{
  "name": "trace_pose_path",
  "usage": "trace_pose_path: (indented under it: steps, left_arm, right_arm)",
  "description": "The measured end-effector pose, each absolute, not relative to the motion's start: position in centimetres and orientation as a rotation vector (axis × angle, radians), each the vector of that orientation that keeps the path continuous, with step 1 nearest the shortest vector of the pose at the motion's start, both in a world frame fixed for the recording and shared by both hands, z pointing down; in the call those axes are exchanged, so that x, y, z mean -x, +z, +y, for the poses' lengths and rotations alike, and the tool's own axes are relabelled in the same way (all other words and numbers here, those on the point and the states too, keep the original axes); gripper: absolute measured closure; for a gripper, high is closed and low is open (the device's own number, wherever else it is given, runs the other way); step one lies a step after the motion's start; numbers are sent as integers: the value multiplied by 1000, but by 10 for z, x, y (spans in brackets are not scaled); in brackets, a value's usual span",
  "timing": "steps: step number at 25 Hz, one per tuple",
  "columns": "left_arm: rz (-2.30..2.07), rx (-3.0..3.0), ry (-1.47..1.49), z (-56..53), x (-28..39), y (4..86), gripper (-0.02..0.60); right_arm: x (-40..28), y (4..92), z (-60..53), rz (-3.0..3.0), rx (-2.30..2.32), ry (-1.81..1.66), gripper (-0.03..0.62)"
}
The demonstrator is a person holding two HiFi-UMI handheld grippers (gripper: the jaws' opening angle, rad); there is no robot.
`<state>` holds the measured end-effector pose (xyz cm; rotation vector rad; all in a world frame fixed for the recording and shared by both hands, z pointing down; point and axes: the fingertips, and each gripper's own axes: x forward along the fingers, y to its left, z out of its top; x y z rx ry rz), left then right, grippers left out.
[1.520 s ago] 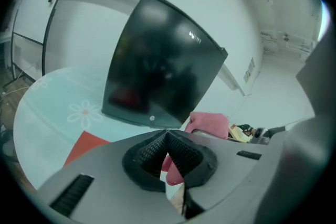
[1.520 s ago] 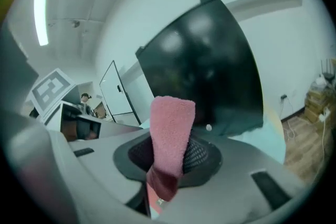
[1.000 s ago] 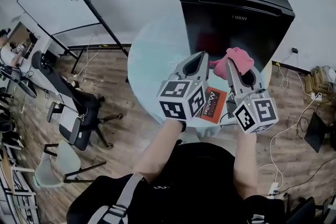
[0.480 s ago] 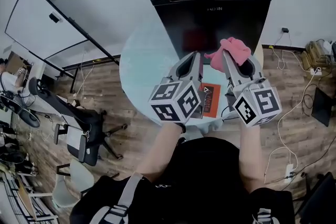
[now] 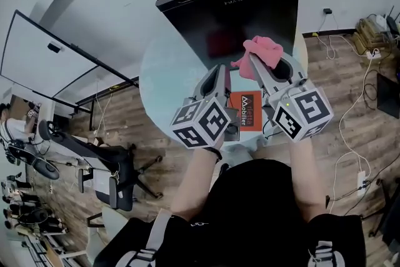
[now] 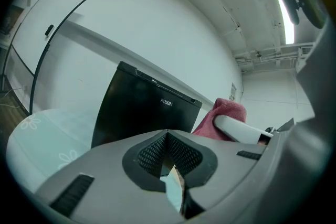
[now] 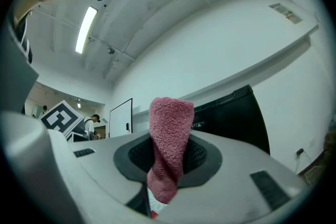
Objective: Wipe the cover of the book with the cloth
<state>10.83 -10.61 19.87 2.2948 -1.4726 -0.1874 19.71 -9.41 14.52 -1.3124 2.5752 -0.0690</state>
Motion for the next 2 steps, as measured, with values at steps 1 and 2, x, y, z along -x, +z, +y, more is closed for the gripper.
trace_pose_path:
  steps: [1, 2]
  left_arm:
    - [-1473, -2292, -187, -106, -108, 199, 568]
    - [-1472, -2290, -188, -106, -107, 199, 568]
  right_arm:
    - [-198, 147, -93, 2573, 1316, -75, 503]
    - [-199, 149, -93, 2571, 1320, -81, 503]
